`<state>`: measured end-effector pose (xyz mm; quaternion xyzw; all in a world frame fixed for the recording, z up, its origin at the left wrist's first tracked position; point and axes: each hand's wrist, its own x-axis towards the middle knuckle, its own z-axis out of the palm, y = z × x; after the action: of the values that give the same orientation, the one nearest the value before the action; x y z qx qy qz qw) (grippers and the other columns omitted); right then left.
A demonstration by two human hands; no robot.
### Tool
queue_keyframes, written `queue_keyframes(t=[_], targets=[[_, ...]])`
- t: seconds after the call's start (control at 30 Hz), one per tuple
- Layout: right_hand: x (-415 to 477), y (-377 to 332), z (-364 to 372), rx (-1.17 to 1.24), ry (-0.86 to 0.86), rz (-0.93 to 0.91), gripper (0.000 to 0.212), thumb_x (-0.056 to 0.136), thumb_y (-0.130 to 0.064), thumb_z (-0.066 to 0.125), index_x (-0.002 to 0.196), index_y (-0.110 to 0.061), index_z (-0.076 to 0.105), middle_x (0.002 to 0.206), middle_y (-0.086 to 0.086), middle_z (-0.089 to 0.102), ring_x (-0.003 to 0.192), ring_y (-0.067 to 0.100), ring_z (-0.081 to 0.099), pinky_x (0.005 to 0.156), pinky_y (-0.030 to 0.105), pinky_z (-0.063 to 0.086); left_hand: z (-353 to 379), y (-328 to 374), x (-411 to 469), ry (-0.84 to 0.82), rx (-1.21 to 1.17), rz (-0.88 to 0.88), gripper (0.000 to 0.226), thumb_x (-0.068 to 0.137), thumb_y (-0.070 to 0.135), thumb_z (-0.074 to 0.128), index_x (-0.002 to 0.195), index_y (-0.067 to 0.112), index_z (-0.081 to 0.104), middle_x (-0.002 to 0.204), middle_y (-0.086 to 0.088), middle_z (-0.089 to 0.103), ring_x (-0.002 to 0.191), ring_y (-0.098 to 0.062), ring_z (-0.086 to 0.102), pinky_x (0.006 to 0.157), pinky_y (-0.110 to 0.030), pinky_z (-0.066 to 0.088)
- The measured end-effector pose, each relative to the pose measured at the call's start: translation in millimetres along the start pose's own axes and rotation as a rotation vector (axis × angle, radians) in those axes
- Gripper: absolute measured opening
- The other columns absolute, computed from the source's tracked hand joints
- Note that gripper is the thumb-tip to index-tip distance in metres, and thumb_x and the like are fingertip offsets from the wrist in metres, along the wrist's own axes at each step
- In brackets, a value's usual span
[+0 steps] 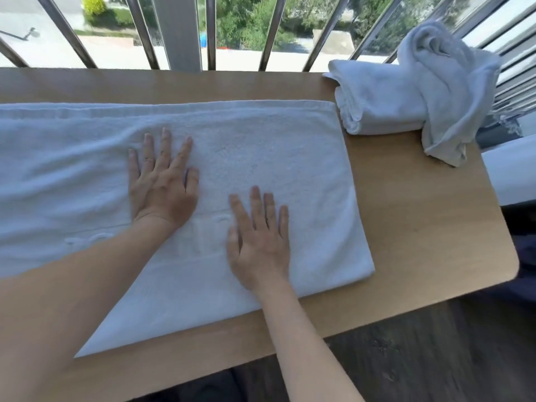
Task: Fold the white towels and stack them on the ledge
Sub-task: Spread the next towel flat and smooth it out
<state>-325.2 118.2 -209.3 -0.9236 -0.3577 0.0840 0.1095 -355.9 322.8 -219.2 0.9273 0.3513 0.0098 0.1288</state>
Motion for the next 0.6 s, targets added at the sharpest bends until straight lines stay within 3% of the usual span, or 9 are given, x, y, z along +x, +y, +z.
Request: queue_keyframes(t=[0.07,0.23,0.3,0.4,0.43,0.5,0.6], targets=[[-17.0,34.3,-3.7,-0.089,-0.063,0.069,0.062,0.1,-0.052,0.023,0.159,-0.038,0.008,0.168,0.001,0.0,0.154,0.022,-0.002,0.124,0.05,0.001,0.1,-0.8,-1.2,-0.007,0.004,0.004,0.059,0.1,0.046,0.025,0.157,0.036,0.018,0.168,-0.001,0.006,0.154,-0.026,-0.001,0.123,-0.046,-0.007],[-32.6,110.8,-35.7,-0.117,-0.019,0.606,0.061,0.104,-0.049,0.019,0.159,-0.034,-0.003,0.168,0.005,-0.006,0.154,0.025,-0.007,0.122,0.05,-0.004,-1.5,1.0,-4.8,-0.027,0.029,0.043,0.061,0.101,0.046,0.024,0.159,0.032,0.013,0.168,-0.003,0.003,0.154,-0.027,-0.004,0.122,-0.046,-0.011],[-33.5,80.3,-29.6,-0.08,0.032,0.525,0.061,0.104,-0.049,0.018,0.159,-0.033,-0.004,0.167,0.004,-0.008,0.153,0.024,-0.011,0.122,0.051,-0.008,-1.8,0.9,-7.6,-0.038,0.031,0.058,0.062,0.1,0.047,0.023,0.159,0.03,0.013,0.168,-0.004,0.003,0.154,-0.028,-0.004,0.122,-0.046,-0.011],[-45.0,29.1,-7.2,-0.048,-0.014,0.124,0.061,0.102,-0.052,0.017,0.159,-0.037,0.0,0.167,0.001,-0.007,0.153,0.022,-0.011,0.122,0.048,-0.009,-1.7,-2.5,-9.0,-0.045,0.035,0.083,0.067,0.097,0.052,0.019,0.159,0.029,0.011,0.168,-0.005,0.002,0.154,-0.028,-0.004,0.122,-0.047,-0.01],[-50.5,28.6,-2.1,-0.075,-0.051,0.065,0.061,0.102,-0.055,0.017,0.158,-0.04,-0.002,0.167,-0.001,-0.008,0.153,0.02,-0.011,0.123,0.047,-0.008,-1.7,-3.8,-9.6,-0.052,0.037,0.093,0.068,0.096,0.053,0.017,0.159,0.029,0.01,0.168,-0.004,0.002,0.154,-0.028,-0.005,0.122,-0.047,-0.01],[-58.0,56.7,-3.3,-0.11,-0.063,0.191,0.062,0.1,-0.061,0.012,0.156,-0.043,-0.009,0.167,-0.003,-0.012,0.153,0.019,-0.013,0.123,0.046,-0.007,0.3,-6.6,-10.6,-0.062,0.062,0.121,0.068,0.097,0.055,0.015,0.159,0.029,0.007,0.168,-0.004,-0.001,0.153,-0.027,-0.007,0.122,-0.047,-0.011],[-68.8,115.9,-20.8,-0.073,-0.03,0.581,0.063,0.101,-0.058,0.011,0.158,-0.037,-0.006,0.168,0.003,-0.006,0.154,0.023,-0.006,0.123,0.048,-0.003,1.8,-10.8,-10.8,-0.072,0.093,0.148,0.069,0.098,0.057,0.013,0.159,0.029,0.002,0.168,-0.003,-0.005,0.153,-0.025,-0.01,0.122,-0.048,-0.011]])
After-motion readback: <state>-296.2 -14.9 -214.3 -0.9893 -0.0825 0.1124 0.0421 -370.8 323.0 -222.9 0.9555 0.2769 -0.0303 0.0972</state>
